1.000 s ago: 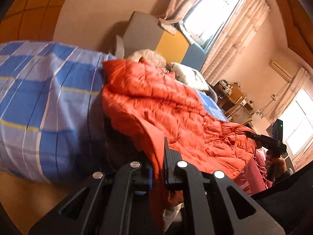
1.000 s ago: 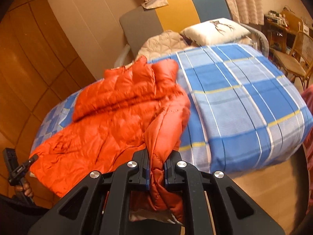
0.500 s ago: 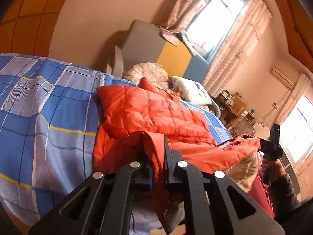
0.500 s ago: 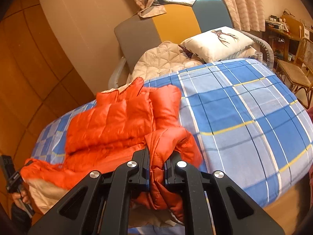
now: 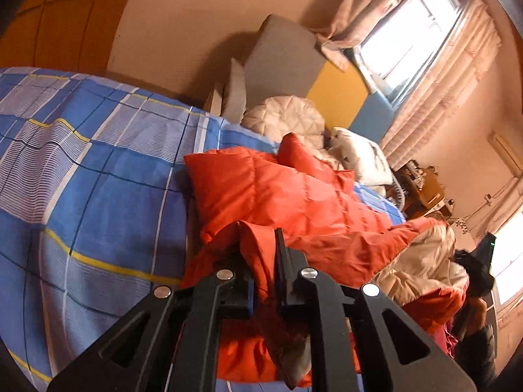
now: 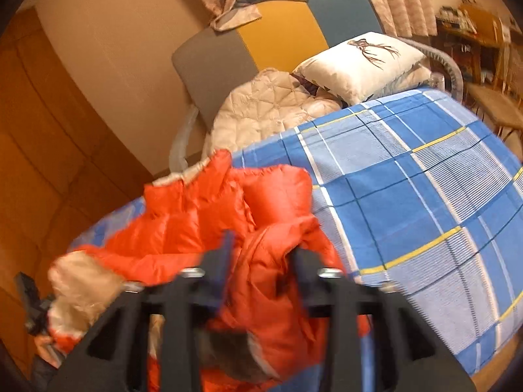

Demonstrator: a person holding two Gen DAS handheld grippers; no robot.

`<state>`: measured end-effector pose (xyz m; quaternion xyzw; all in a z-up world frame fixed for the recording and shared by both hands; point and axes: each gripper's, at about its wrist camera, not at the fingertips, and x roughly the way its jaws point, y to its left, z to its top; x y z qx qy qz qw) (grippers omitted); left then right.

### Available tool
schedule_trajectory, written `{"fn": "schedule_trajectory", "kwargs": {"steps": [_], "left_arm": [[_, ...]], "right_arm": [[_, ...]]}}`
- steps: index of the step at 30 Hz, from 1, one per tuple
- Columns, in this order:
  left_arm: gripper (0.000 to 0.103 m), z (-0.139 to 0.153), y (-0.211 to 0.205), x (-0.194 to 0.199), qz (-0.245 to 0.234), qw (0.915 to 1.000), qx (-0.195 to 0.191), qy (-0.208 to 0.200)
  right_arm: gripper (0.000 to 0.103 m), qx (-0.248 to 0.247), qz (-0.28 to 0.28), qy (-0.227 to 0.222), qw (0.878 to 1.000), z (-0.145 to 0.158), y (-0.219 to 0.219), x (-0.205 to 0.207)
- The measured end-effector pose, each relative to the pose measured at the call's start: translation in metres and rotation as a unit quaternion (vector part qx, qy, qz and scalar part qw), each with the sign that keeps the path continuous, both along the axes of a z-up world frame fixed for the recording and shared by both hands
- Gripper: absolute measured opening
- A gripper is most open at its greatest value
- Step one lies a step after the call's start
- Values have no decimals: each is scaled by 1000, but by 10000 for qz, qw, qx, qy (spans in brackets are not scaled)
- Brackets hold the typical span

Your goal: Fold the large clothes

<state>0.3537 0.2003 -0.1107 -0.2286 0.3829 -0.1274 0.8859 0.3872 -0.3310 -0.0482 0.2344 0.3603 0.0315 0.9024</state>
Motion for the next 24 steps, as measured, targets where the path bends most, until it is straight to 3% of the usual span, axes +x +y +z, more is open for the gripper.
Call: {"fn": "schedule_trajectory", "kwargs": {"steps": [1,2,5,6,7,9,13,17,21,24], "left_arm": [[14,-2,0,4,28,10000,18,38],[17,-4,0,10,55,9999,-8,99],[45,-3,2,17,154,9997,-151,148],[63,-2,4,17,165,9995,-255,114],[73,1,7,15,281,9991,-325,22],[80,7,16,7,493,9981,-313,-184],[82,3,33,-8,573,9970,-446,-250],[82,-23,38,-30,306,9976,-601,-161],[88,-48,49,-51,461,9935,-1040,-36],[92,-53,58,-63,637,9906,-1210,-63]], "right_arm": [[83,-9,-172,-119,9998,4,-4,-2],[86,62,-225,-201,9995,6,-7,-2],[86,237,-346,-255,9988,8,-19,-7],[86,239,-357,-273,9987,7,-22,-11],[86,213,-373,-233,9988,3,-24,-16],[86,205,-382,-140,9990,-7,-28,-24],[86,202,-334,194,9991,-42,-32,-41],[86,145,-216,472,9985,-72,-26,-47],[85,35,-181,612,9980,-88,-21,-38],[79,-59,-135,639,9978,-91,-18,-29]]}}
